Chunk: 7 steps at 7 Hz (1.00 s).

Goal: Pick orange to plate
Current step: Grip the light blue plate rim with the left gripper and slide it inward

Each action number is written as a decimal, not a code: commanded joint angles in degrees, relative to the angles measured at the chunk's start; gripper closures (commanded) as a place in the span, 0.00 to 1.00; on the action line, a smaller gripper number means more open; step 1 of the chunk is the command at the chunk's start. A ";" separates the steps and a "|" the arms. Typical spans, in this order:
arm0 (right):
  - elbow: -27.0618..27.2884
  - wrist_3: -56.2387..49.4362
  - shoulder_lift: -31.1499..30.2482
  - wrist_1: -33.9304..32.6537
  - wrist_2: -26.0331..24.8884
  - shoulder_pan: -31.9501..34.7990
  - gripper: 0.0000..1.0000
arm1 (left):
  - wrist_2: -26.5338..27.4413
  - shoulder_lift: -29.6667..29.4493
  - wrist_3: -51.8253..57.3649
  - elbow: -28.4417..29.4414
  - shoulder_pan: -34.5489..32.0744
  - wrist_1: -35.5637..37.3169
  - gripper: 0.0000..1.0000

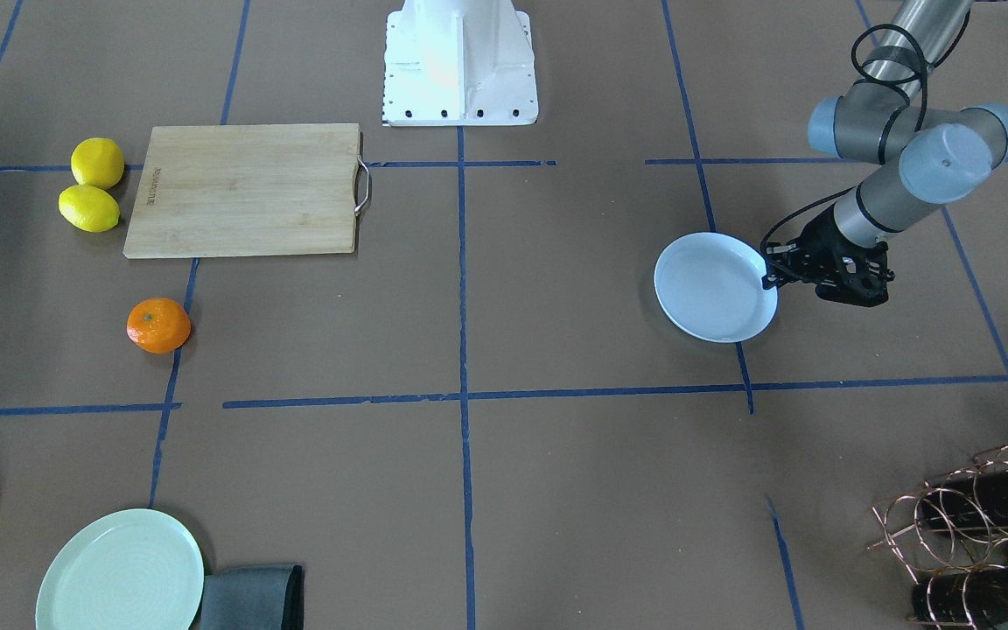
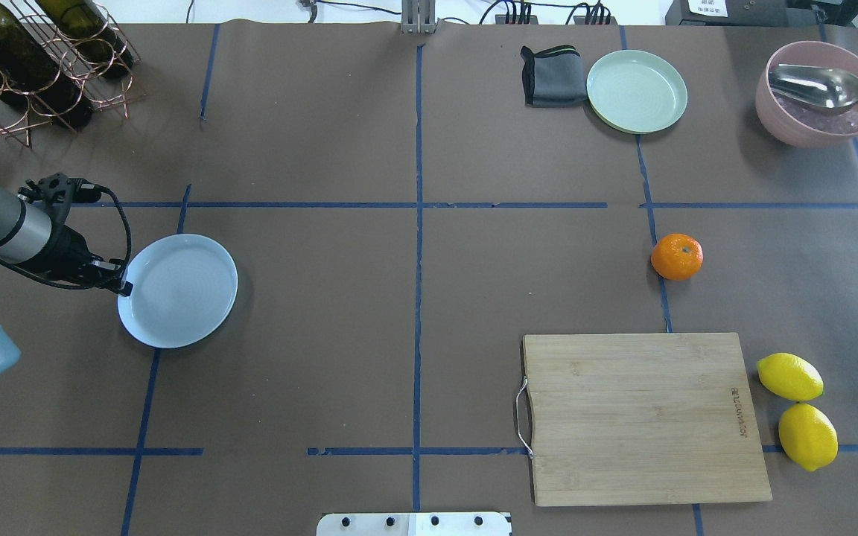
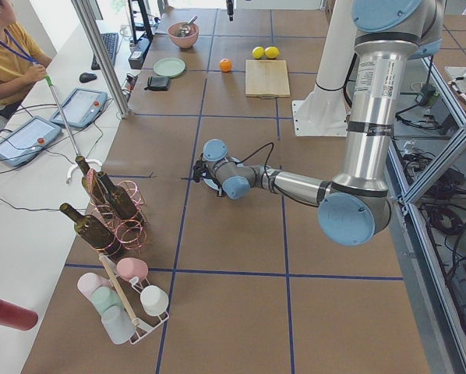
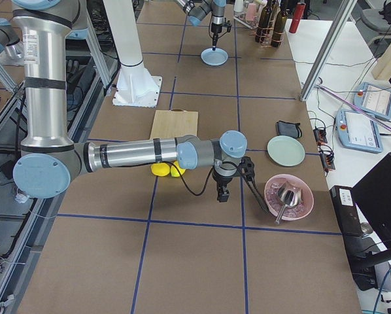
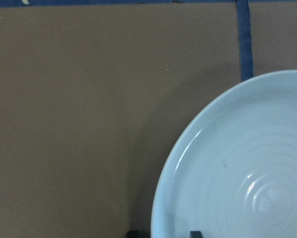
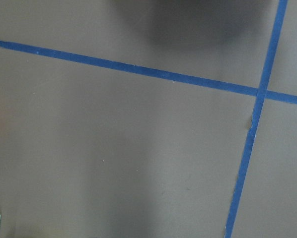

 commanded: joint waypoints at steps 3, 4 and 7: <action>0.50 0.10 0.38 0.11 0.67 -0.37 0.00 | -0.30 -10.80 -18.92 -6.22 0.10 0.08 1.00; 0.50 0.10 0.38 0.03 0.67 -0.72 0.00 | 0.05 -16.79 -27.37 -4.90 5.32 0.17 1.00; 1.20 0.45 0.30 0.03 0.67 -1.59 0.00 | 8.19 -28.43 -34.31 4.92 15.46 0.35 1.00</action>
